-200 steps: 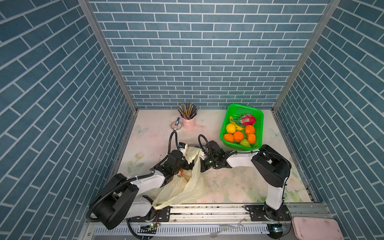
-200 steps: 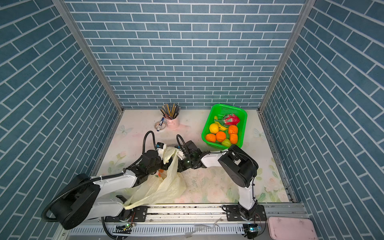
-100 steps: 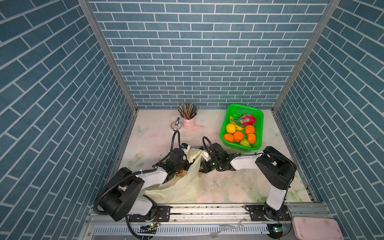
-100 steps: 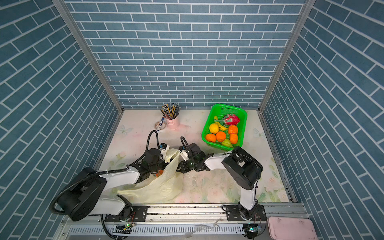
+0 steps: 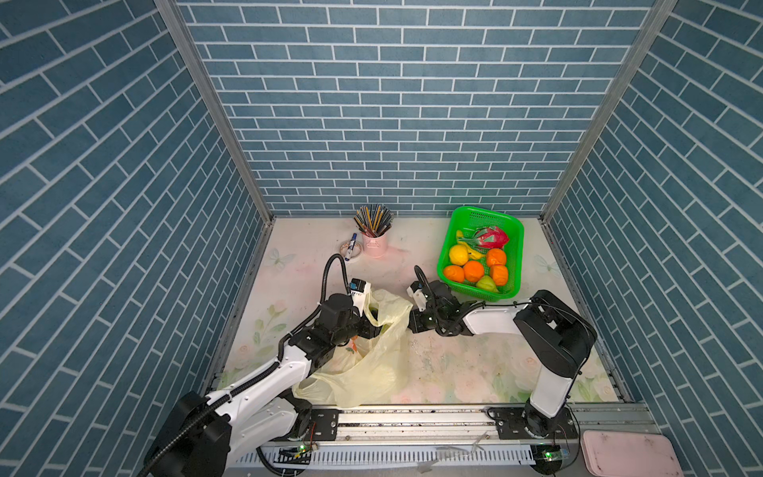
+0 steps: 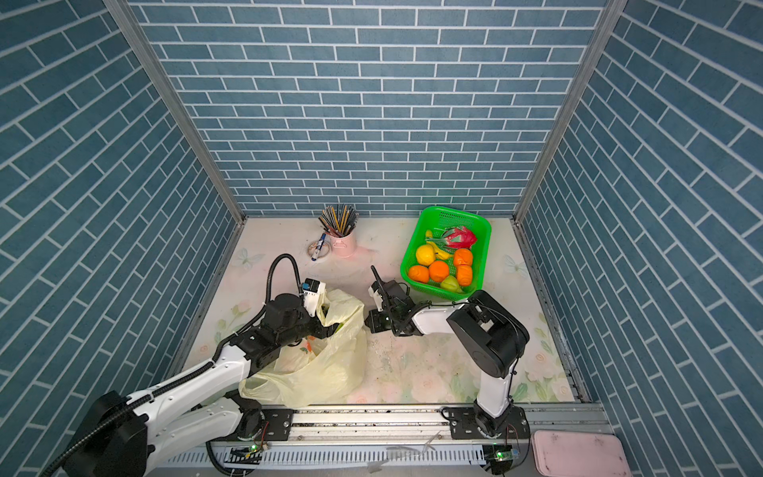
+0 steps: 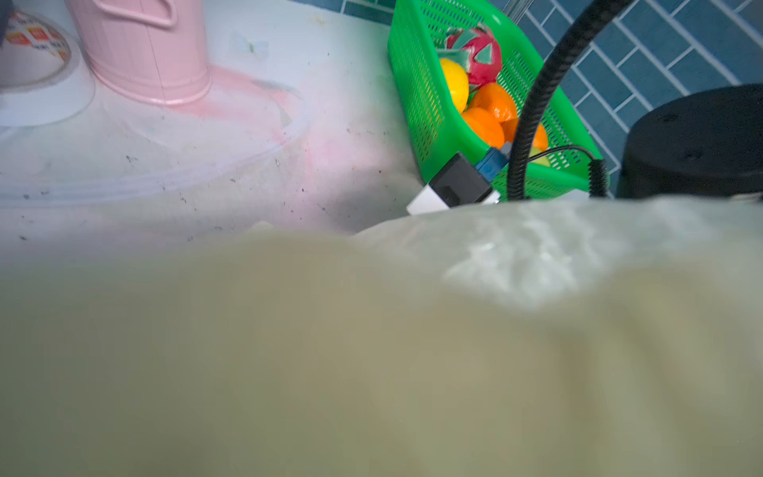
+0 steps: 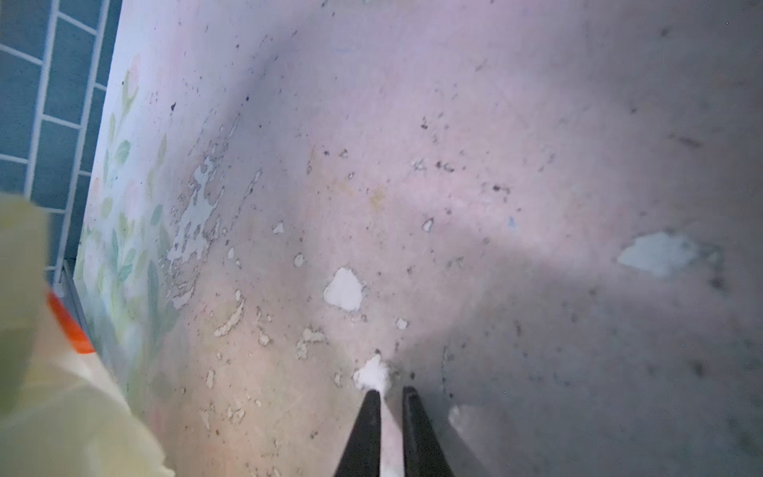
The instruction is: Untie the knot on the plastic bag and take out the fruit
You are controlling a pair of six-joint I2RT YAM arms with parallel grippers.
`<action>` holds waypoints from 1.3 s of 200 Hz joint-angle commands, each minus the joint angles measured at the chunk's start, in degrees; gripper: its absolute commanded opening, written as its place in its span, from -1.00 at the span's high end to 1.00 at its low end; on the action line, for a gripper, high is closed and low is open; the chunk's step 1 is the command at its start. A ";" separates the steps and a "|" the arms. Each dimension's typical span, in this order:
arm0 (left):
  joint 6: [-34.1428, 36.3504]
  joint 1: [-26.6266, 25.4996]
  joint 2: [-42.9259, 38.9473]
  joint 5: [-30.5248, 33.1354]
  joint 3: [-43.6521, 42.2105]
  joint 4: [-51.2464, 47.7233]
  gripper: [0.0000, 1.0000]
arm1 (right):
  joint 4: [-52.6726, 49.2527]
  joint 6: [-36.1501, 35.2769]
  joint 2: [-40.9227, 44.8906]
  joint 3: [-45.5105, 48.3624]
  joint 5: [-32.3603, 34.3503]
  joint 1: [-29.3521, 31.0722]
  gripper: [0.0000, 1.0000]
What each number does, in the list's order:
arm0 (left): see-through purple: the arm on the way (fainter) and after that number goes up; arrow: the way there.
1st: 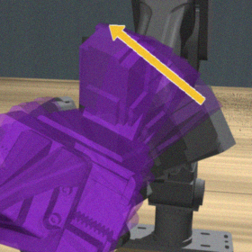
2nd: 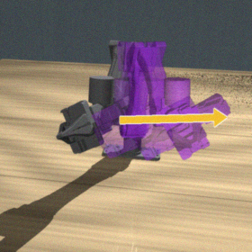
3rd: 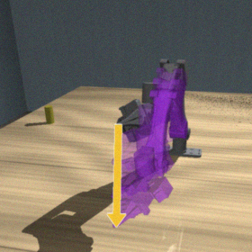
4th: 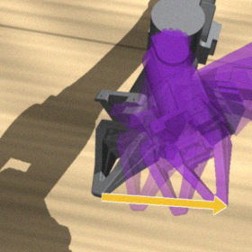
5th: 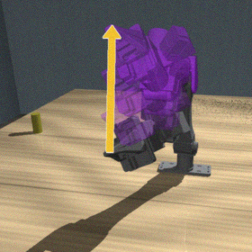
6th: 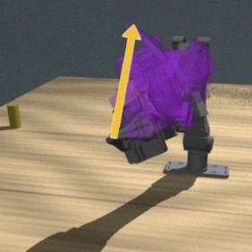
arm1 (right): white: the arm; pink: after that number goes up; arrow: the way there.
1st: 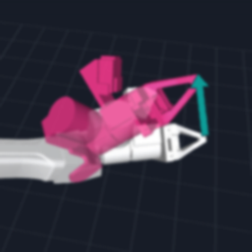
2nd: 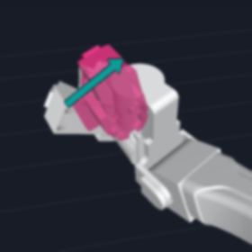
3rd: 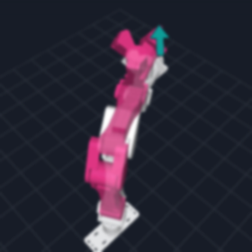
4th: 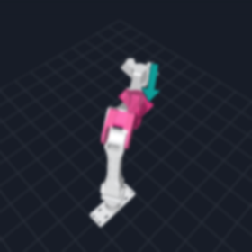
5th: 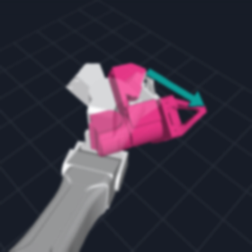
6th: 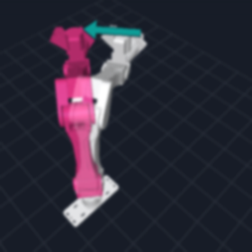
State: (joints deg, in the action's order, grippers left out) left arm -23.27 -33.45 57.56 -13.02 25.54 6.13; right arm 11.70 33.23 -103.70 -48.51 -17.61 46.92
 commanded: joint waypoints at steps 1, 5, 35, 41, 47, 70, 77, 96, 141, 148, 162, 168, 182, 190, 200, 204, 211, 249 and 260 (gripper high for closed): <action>0.53 -0.01 -1.55 0.10 1.41 -3.36 0.29 | -9.14 1.70 -0.84 0.83 7.73 -0.33 0.66; 0.50 -0.04 -1.65 -0.19 1.22 -2.93 0.28 | -9.35 1.74 -0.77 0.60 7.64 -0.33 0.63; 1.24 -0.06 -0.49 2.56 1.34 -3.00 0.29 | -5.83 3.31 7.55 4.24 1.97 0.09 -0.13; 1.37 0.06 -0.26 3.25 1.51 -3.14 0.28 | -4.53 4.43 11.08 6.09 1.24 0.11 -0.24; 1.38 0.05 -0.13 3.75 1.71 -3.16 0.28 | -3.74 5.44 14.94 7.87 1.08 0.11 -0.33; 1.29 0.17 0.25 5.92 3.04 -3.49 0.28 | -3.92 8.42 31.49 13.77 0.99 0.68 -0.52; 1.19 0.14 0.48 6.24 3.46 -3.33 0.28 | -4.29 9.02 35.88 14.86 1.54 1.61 -0.61; 1.14 0.22 1.27 6.63 4.55 -2.97 0.29 | -5.34 12.07 44.95 15.15 5.62 4.98 -0.81; 0.50 0.19 2.71 6.08 6.22 -2.68 0.28 | 5.33 18.78 41.00 12.15 6.80 9.27 -0.86; 0.50 0.16 2.73 6.01 6.42 -2.90 0.29 | 6.79 19.13 39.04 11.27 6.55 9.55 -0.87; 0.50 0.14 2.48 5.98 6.69 -3.46 0.29 | 5.16 19.36 35.00 8.49 7.58 10.03 -0.92; 0.46 0.15 2.32 5.98 6.90 -3.78 0.28 | 2.53 19.39 33.30 6.85 9.22 10.22 -0.93; 0.36 0.14 1.65 5.26 7.05 -4.02 0.28 | -3.81 19.05 29.52 3.46 13.94 10.21 -0.83; 0.15 0.20 1.14 4.59 7.20 -4.11 0.28 | -5.71 18.10 27.78 2.38 16.36 10.21 -0.64; -0.30 0.18 0.19 3.20 7.14 -3.90 0.28 | -7.05 16.50 25.87 1.86 19.44 10.20 -0.32; -0.55 0.14 -0.23 2.60 7.03 -3.77 0.28 | -7.25 15.81 25.17 1.76 20.42 9.98 -0.19; -0.77 0.14 -0.93 1.56 6.97 -3.51 0.29 | -7.27 14.35 23.79 1.71 21.19 9.53 -0.01; -1.84 0.14 -2.33 -5.13 7.08 -3.54 0.25 | -6.76 12.43 17.93 3.23 22.17 4.79 0.71; -2.29 0.22 -2.64 -6.81 6.81 -2.96 0.19 | -6.93 11.81 16.13 3.24 22.07 3.88 0.75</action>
State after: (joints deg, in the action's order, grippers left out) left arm -23.79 -33.41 56.01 -14.39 31.18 2.13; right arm 6.63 47.11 -84.62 -46.13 1.50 52.84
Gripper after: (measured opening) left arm 0.632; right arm 0.145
